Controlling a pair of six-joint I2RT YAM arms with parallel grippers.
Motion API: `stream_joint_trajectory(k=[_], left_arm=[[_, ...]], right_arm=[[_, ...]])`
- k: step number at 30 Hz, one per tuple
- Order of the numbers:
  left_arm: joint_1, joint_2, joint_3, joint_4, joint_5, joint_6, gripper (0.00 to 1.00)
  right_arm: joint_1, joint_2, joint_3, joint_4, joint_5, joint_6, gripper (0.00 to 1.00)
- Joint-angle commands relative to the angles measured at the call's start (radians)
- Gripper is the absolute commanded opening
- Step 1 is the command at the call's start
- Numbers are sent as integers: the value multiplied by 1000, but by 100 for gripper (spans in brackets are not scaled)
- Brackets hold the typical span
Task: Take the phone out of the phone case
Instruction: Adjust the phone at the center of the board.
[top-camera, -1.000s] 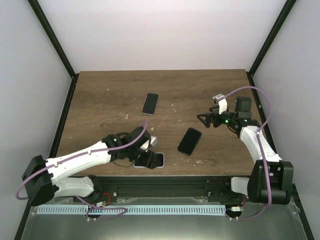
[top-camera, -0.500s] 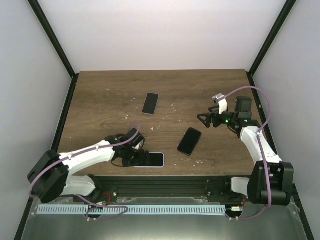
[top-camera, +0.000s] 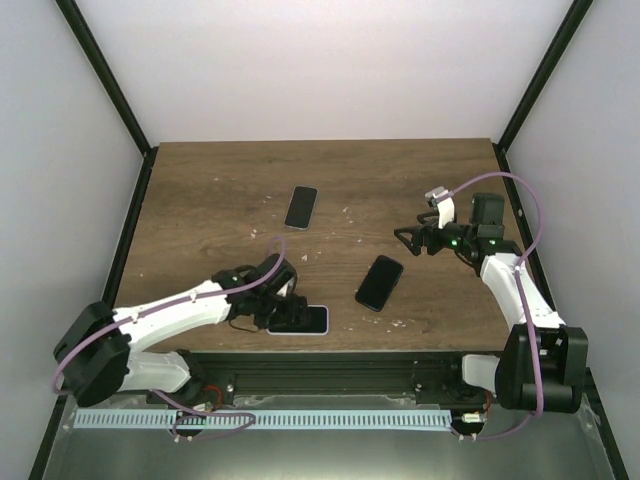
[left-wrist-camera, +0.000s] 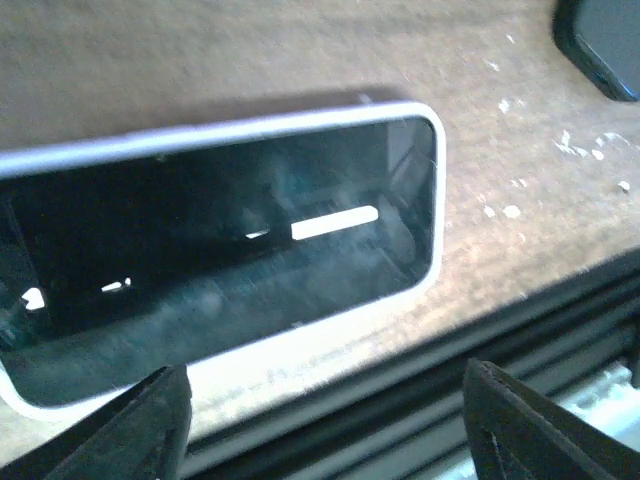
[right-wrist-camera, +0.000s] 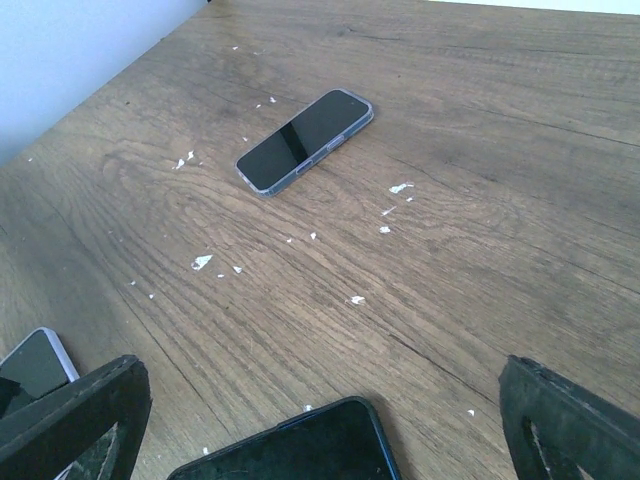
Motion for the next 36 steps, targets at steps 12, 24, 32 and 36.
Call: stream_joint_trajectory(k=[12,24,32,36], left_arm=[[-37,120,-45,3,42,-43,79],[94,332,141,120,-150,-32,90],[45,524,376,-49,-277,-85,92],[-6,566,473,-186,-370,-77,93]], right_arm=[[11,-1,21,-14,-34,-11,96],[11,1,16,-12,-35,-13,96],[11,-5,15,-14,-46,-17,96],[11,-1,18,-18,-61,-16,96]])
